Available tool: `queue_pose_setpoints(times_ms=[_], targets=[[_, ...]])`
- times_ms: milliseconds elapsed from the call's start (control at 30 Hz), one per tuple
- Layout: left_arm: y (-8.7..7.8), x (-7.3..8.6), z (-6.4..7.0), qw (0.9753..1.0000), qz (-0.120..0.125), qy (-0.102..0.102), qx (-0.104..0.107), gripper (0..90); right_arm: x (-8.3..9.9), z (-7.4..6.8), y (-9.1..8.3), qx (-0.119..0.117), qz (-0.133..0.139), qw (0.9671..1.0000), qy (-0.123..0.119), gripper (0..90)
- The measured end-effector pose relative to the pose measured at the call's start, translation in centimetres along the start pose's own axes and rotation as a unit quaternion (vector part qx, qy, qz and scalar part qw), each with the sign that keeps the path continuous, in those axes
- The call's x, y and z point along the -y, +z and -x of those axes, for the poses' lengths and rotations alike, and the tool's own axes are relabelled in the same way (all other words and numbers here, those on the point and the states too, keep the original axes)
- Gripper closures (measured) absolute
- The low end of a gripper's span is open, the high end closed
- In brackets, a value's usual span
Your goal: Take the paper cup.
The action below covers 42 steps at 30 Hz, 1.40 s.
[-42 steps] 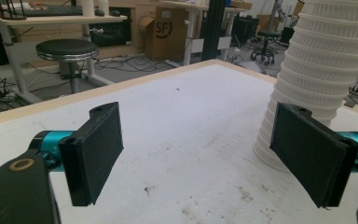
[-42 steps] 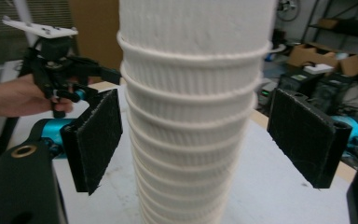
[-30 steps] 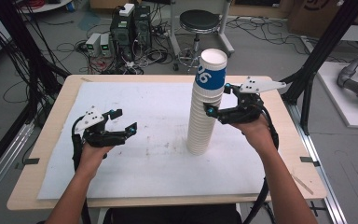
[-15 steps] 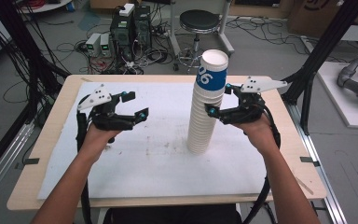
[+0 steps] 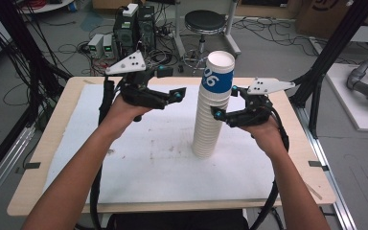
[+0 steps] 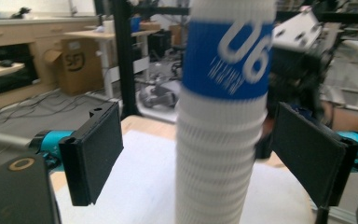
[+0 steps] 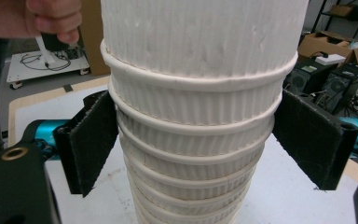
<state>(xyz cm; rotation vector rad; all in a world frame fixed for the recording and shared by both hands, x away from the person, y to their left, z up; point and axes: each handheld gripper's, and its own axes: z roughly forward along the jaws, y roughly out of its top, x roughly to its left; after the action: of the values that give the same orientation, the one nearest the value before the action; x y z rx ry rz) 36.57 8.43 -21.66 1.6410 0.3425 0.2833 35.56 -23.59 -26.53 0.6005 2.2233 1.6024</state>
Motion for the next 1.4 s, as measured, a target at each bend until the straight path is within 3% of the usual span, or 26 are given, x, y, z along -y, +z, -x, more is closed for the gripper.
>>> queue_pose_setpoints(times_ms=[67, 167, 233, 367, 467, 533, 633, 800, 1000, 1200, 1400], targets=[[1.4, -1.3, 0.7, 0.9998, -0.004, 0.009, 0.015, 16.8, 0.0, 0.0, 0.0, -0.001, -0.001, 1.0000, 0.002, 15.3], [2.4, -2.1, 1.1, 0.9995, -0.012, 0.019, 0.020, 16.8, -0.1, 0.1, 0.1, -0.002, -0.001, 1.0000, 0.000, 15.3], [4.0, -3.1, 1.4, 0.9992, -0.019, 0.027, 0.020, 16.8, -0.1, 0.0, 0.1, -0.003, -0.001, 1.0000, 0.001, 15.3], [5.4, -3.8, 1.5, 0.9991, -0.030, 0.027, 0.013, 16.8, -0.1, 0.1, 0.2, -0.003, -0.001, 1.0000, 0.000, 15.3], [6.8, -4.1, 1.5, 0.9981, -0.048, 0.035, 0.017, 17.0, -0.2, 0.1, 0.2, -0.006, -0.004, 1.0000, 0.001, 15.4], [7.1, -4.3, 1.5, 0.9979, -0.046, 0.040, 0.020, 20.7, -0.2, 0.1, 0.3, -0.006, -0.004, 1.0000, -0.001, 15.4], [7.1, -4.6, 1.5, 0.9980, -0.039, 0.043, 0.024, 25.9, -0.2, 0.2, 0.2, -0.007, -0.005, 1.0000, -0.001, 15.4], [7.0, -4.9, 1.4, 0.9979, -0.035, 0.046, 0.029, 26.9, -0.2, 0.2, 0.1, -0.008, -0.006, 1.0000, -0.002, 15.4], [6.0, -7.1, 1.5, 0.9988, 0.022, 0.035, 0.025, 28.0, -0.2, 0.3, 0.1, -0.007, -0.006, 1.0000, -0.002, 15.4], [3.9, -9.7, 1.9, 0.9976, 0.052, 0.045, 0.007, 28.0, -0.2, 0.3, 0.1, -0.006, -0.004, 1.0000, 0.003, 15.2], [1.2, -10.1, 1.7, 0.9966, 0.068, 0.045, -0.009, 28.0, 0.1, 0.1, 0.0, 0.002, 0.002, 1.0000, -0.001, 14.7]])
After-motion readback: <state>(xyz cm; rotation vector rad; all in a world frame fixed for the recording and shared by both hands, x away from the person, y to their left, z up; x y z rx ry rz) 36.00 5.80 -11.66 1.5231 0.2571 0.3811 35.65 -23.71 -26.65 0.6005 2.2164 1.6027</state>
